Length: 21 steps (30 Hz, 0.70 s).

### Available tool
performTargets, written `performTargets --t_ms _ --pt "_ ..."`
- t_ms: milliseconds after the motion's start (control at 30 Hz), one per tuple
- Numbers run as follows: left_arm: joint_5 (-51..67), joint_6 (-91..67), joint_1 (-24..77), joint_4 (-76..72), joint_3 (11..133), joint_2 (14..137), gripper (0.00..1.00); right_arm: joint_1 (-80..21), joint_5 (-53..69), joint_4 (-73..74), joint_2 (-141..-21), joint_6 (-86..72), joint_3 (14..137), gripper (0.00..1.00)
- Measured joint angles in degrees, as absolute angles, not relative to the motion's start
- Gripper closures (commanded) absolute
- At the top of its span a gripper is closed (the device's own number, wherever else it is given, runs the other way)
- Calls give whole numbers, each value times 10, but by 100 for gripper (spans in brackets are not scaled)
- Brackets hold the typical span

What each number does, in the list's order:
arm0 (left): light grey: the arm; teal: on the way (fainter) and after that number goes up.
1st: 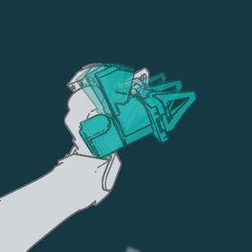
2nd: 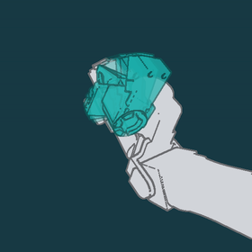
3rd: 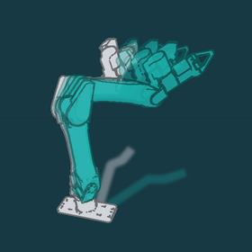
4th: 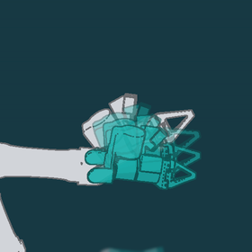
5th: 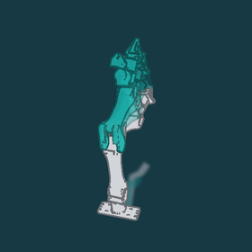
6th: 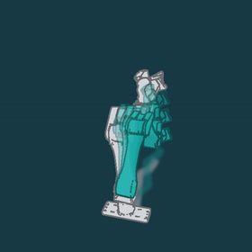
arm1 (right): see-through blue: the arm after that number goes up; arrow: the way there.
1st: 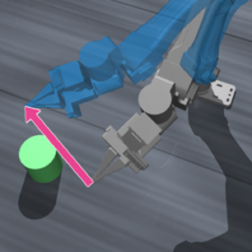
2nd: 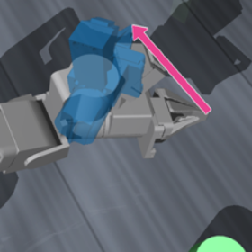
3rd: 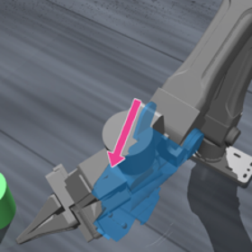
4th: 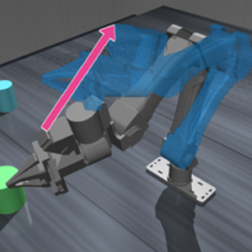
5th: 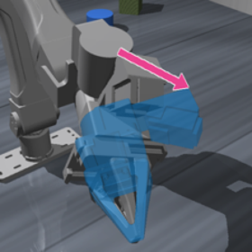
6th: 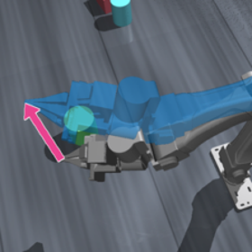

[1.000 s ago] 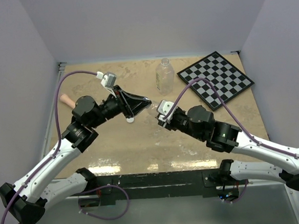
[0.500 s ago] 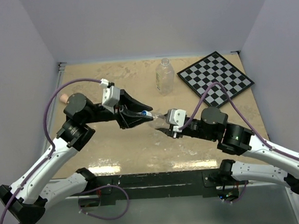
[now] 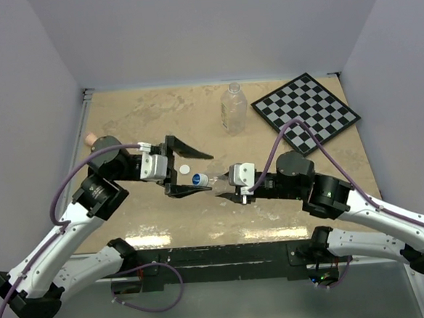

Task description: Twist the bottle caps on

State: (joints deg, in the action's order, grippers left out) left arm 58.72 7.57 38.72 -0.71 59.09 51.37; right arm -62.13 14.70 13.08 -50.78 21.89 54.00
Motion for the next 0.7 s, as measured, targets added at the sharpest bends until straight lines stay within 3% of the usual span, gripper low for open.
performTargets --t_ms 100,367,533,700 --pt "521 75 387 -12 586 497 10 -626 140 121 -508 213 539 100" --pt "320 7 387 -41 562 422 9 -626 84 57 -507 190 502 100" --pt "283 -85 387 -49 562 422 9 -626 39 15 -519 174 484 100" --pt "270 -148 387 -46 553 437 17 -626 9 -15 -526 163 482 100"
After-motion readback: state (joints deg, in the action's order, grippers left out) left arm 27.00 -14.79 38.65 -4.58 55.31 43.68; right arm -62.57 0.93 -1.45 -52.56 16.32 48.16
